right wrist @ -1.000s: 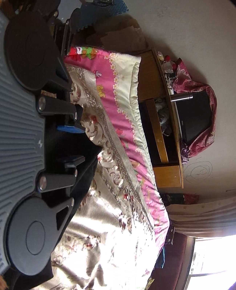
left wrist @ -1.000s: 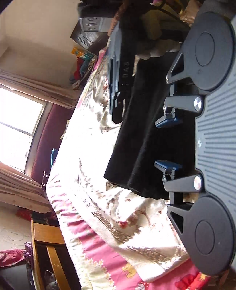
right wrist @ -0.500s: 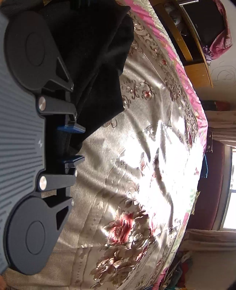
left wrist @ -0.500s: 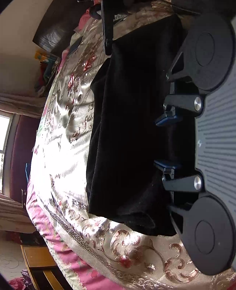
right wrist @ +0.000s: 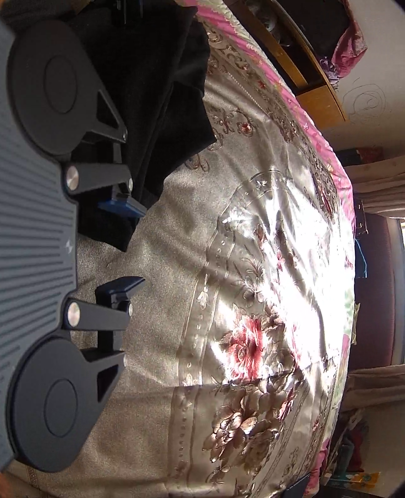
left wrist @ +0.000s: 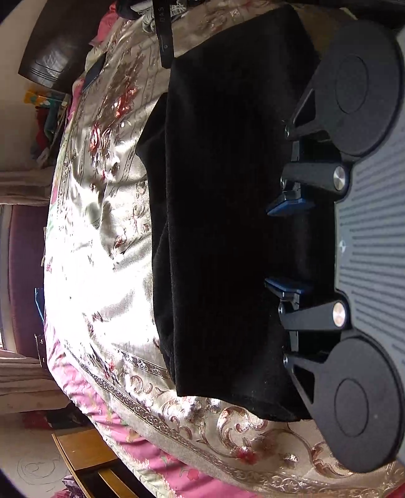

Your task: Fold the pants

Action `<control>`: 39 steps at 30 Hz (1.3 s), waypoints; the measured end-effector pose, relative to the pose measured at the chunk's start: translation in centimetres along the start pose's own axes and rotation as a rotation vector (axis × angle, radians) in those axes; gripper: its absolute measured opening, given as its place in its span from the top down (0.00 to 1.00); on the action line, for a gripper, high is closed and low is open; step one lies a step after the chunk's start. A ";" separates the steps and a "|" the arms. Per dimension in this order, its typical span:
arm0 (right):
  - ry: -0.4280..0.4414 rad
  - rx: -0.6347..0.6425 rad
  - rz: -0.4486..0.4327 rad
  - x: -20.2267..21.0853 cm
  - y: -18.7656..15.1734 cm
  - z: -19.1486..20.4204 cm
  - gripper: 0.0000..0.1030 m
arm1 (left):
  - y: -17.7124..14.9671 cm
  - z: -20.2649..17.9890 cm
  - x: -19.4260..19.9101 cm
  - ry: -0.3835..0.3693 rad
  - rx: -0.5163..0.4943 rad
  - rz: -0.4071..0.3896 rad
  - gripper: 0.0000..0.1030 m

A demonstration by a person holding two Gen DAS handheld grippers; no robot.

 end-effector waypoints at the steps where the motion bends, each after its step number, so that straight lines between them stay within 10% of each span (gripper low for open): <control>1: 0.021 -0.043 0.004 0.4 0.1 -0.3 0.60 | 0.2 0.1 0.1 0.008 0.002 -0.003 0.46; 10: 0.304 -0.542 0.165 0.7 -5.6 -2.3 0.50 | 0.5 -1.9 -1.0 -0.019 -0.035 0.004 0.46; 14: 0.407 -0.713 0.128 -0.4 -5.3 -2.0 0.50 | 0.7 -1.8 -1.1 -0.020 -0.031 0.011 0.46; 18: 0.584 -0.618 -0.022 2.6 -2.7 -0.2 0.50 | 0.5 -1.7 -1.5 -0.012 -0.047 0.036 0.45; 23: 0.501 -0.712 0.060 -4.4 -4.8 -1.9 0.52 | 0.6 -2.1 -2.3 -0.011 -0.069 0.045 0.44; 25: 0.499 -0.778 0.060 -5.3 -4.2 -1.5 0.72 | 0.8 -1.9 -2.4 0.005 -0.062 0.049 0.43; 39: 0.097 -0.731 -0.020 0.8 -3.0 -11.0 0.82 | 2.7 -10.1 -6.8 -0.225 -0.158 -0.007 0.42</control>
Point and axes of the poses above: each gripper's, at about its wrist camera, not at the fingertips, and x roughly against the way its jaws point, z to its left, y to its top, the point moved 7 cm from there along -x, roughly the way its jaws point, and after that the axes turned 13 degrees about -z, right-handed, at the moved point
